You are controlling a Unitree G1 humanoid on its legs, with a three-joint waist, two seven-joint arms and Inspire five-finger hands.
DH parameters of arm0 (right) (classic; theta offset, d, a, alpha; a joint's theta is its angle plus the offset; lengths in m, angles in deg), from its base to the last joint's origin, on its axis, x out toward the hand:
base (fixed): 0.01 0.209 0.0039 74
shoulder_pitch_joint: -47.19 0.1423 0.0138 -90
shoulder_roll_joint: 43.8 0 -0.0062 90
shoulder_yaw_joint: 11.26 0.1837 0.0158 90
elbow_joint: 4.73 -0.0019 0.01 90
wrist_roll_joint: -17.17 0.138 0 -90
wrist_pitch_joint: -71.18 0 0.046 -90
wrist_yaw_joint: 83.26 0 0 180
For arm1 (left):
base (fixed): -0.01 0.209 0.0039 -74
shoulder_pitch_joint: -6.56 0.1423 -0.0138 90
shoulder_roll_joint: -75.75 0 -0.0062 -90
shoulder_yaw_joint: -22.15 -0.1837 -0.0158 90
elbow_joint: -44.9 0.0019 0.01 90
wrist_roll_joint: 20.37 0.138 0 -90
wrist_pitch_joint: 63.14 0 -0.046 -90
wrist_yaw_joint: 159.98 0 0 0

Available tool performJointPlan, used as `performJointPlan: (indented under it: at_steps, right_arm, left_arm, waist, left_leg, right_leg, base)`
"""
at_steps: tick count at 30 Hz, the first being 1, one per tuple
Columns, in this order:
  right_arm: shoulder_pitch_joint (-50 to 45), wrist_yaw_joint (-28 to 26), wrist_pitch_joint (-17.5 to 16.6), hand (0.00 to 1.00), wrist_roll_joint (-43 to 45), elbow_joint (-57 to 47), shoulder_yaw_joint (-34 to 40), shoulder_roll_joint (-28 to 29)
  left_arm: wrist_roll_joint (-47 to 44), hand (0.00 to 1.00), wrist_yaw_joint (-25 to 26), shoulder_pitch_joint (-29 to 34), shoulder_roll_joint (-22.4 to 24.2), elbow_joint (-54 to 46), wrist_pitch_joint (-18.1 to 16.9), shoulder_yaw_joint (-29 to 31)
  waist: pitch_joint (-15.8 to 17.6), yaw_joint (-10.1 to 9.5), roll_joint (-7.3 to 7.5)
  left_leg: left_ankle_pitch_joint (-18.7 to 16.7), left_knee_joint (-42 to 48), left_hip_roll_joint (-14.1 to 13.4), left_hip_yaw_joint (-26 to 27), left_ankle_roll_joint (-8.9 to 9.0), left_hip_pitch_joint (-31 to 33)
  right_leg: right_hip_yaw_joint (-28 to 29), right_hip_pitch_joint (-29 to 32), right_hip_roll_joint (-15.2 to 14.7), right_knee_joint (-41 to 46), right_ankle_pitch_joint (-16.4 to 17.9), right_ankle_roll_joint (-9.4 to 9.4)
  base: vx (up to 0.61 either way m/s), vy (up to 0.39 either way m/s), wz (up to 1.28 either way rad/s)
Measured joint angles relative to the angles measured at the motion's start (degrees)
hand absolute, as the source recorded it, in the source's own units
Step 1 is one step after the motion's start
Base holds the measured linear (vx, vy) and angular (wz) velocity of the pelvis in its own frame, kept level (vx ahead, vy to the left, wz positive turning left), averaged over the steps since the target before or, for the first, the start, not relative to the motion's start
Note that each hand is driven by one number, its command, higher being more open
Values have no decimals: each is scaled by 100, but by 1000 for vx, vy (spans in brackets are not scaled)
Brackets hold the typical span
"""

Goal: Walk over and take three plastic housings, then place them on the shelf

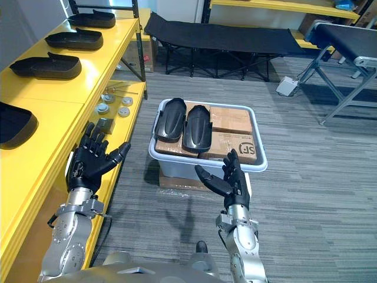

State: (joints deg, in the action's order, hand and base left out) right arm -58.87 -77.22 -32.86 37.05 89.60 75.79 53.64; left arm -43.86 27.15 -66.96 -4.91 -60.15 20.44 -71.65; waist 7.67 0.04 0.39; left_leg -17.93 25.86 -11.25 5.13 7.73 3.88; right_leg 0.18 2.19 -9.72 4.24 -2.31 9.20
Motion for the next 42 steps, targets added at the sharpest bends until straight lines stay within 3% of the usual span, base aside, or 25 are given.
performJointPlan:
  at_steps: [3, 5, 8, 10, 11, 13, 15, 16, 17, 18, 19, 20, 21, 24, 25, 27, 28, 30, 33, 38, 42]
  right_arm:
    - [-16, 137, 0, 100, 119, -4, 1, 1]
    - [-2, 182, -1, 100, 120, -4, 9, 2]
    - [115, 157, -5, 100, 124, 5, 37, 2]
    - [100, 29, -4, 100, 126, 5, 50, 33]
    - [37, -99, -4, 100, 131, 5, 73, 60]
    - [-104, -301, -5, 100, 129, -3, 75, 64]
    - [-248, -427, -4, 100, 122, -33, 71, 86]
    - [-278, -440, 6, 100, 116, -109, 71, 117]
    - [-268, -440, 53, 100, 88, -169, 71, 135]
    - [-191, -441, 137, 100, 75, -286, 78, 98]
    - [-165, -444, 157, 100, 82, -379, 80, 67]
    - [-149, -436, 182, 100, 92, -433, 83, 21]
    - [-99, -420, 232, 100, 93, -452, 123, -110]
    - [-132, -363, 263, 100, 114, -448, 308, -454]
    - [-160, -309, 258, 100, 123, -449, 417, -504]
    - [-173, -204, 227, 100, 129, -449, 591, -502]
    - [-190, -91, 206, 100, 129, -449, 694, -490]
    - [-288, 157, 191, 100, 124, -449, 700, -431]
    - [-376, 520, 187, 100, 81, -430, 602, -170]
    - [-192, 1219, 191, 100, 10, -137, 576, 50]
    - [780, 1937, 197, 100, -158, 772, 1024, -49]
  left_arm:
    - [136, 100, -70, -3, -15, 0, 92, 19]
    - [133, 100, -172, -37, -68, -1, 92, 46]
    - [108, 100, -235, -75, -194, 0, 91, 98]
    - [96, 100, -221, -88, -294, 5, 91, 182]
    - [27, 100, -203, -119, -297, 105, 54, 207]
    - [-166, 100, -121, -208, -293, 345, 42, 194]
    - [-365, 100, -109, -237, -274, 472, 41, 183]
    - [-439, 100, -110, -158, -270, 472, 38, 189]
    - [-531, 100, -112, -77, -271, 471, 36, 205]
    - [-594, 100, -118, 103, -208, 516, 39, 227]
    - [-780, 100, -194, 287, -185, 559, 39, 205]
    - [-818, 100, -244, 355, -159, 600, 39, 189]
    - [-815, 100, -288, 445, -87, 721, 39, 141]
    - [-795, 100, -382, 451, 14, 944, 41, -188]
    - [-793, 100, -433, 435, 20, 945, 40, -305]
    - [-792, 100, -534, 401, 27, 932, 39, -484]
    - [-787, 100, -637, 368, 44, 922, 39, -561]
    - [-772, 100, -759, 335, 89, 868, 37, -617]
    - [-735, 100, -851, 195, 48, 863, 40, -743]
    - [-755, 100, -797, 22, -172, 866, 53, -778]
    - [-572, 100, -738, -475, -325, 897, 65, -839]
  waist:
    - [22, -25, -25]
    - [38, -35, -48]
    - [164, -40, -229]
    - [253, -11, -231]
    - [313, 4, -270]
    - [334, 47, -281]
    - [349, 40, -139]
    - [317, -12, -40]
    - [286, -41, 12]
    - [278, -58, -67]
    - [251, -48, -22]
    - [255, -46, -28]
    - [262, -17, -45]
    - [327, 19, -226]
    - [349, 34, -208]
    - [331, 40, -262]
    - [309, 71, -320]
    - [300, 107, -336]
    - [324, 112, -297]
    - [383, 156, -222]
    - [660, 128, -194]
  left_leg:
    - [-66, 125, 69, -178, -22, -37]
    - [-136, 224, 43, -161, -89, -4]
    - [-328, 567, -147, -46, -212, 214]
    - [-387, 710, -177, -36, -239, 279]
    - [-408, 742, -215, -100, -218, 279]
    - [-430, 746, -242, -383, -164, 271]
    - [-392, 696, -242, -724, -24, 243]
    - [-326, 570, -240, -849, 100, 201]
    - [-271, 451, -244, -876, 140, 152]
    - [-116, 132, -374, -981, 89, 40]
    - [224, -257, -441, -970, -179, -100]
    - [427, -240, -434, -971, -322, -61]
    - [762, -57, -460, -993, -601, 190]
    - [1351, 163, -682, -799, -638, 388]
    - [1430, 180, -678, -645, -571, 384]
    - [1193, 155, -413, -500, -254, 363]
    - [1048, -46, -195, -352, -232, 334]
    - [1085, -757, 78, -23, -325, 85]
    - [1215, -1220, 276, 73, -253, -36]
    - [1180, -1113, 396, 245, -340, -28]
    - [1002, -603, 368, 201, -398, 366]
  right_leg:
    - [-158, 55, -26, 201, -32, 10]
    - [-207, 59, -32, 101, -240, 5]
    - [-149, 284, 56, 126, -681, -78]
    - [-131, 352, 75, 234, -729, -138]
    - [-95, 342, 107, 336, -706, -170]
    - [55, 329, 194, 647, -429, -409]
    - [77, 296, 215, 1171, 166, -246]
    - [-101, 207, 186, 1190, 526, -28]
    - [-223, 144, 175, 1142, 724, 14]
    - [-424, 99, 287, 1160, 829, -93]
    - [-593, 60, 354, 1142, 949, -288]
    - [-666, 63, 385, 1128, 954, -309]
    - [-842, 26, 412, 1085, 958, -385]
    - [-1227, -372, 593, 818, 945, -630]
    - [-1302, -511, 597, 706, 954, -695]
    - [-1352, -612, 572, 522, 907, -766]
    - [-1401, -629, 546, 434, 873, -758]
    - [-1460, -615, 470, 431, 863, -737]
    - [-1426, -480, 310, 461, 832, -632]
    - [-1246, -436, 179, 463, 742, -490]
    - [-1255, -384, 224, 331, 568, -395]
  base:
    - [3, 74, -16]
    - [-64, 112, -19]
    - [-134, 134, -30]
    - [-182, 118, -14]
    - [-150, 51, 23]
    - [-81, -2, 53]
    - [10, -153, 86]
    - [39, -225, 71]
    - [83, -303, 50]
    - [127, -326, 47]
    - [143, -327, 53]
    - [138, -315, 66]
    - [145, -320, 66]
    - [159, -306, 52]
    - [134, -232, 34]
    - [78, -71, 16]
    - [54, 0, 15]
    - [14, 50, 20]
    - [-25, 91, 6]
    - [-25, 79, -12]
    - [-118, 79, 1]
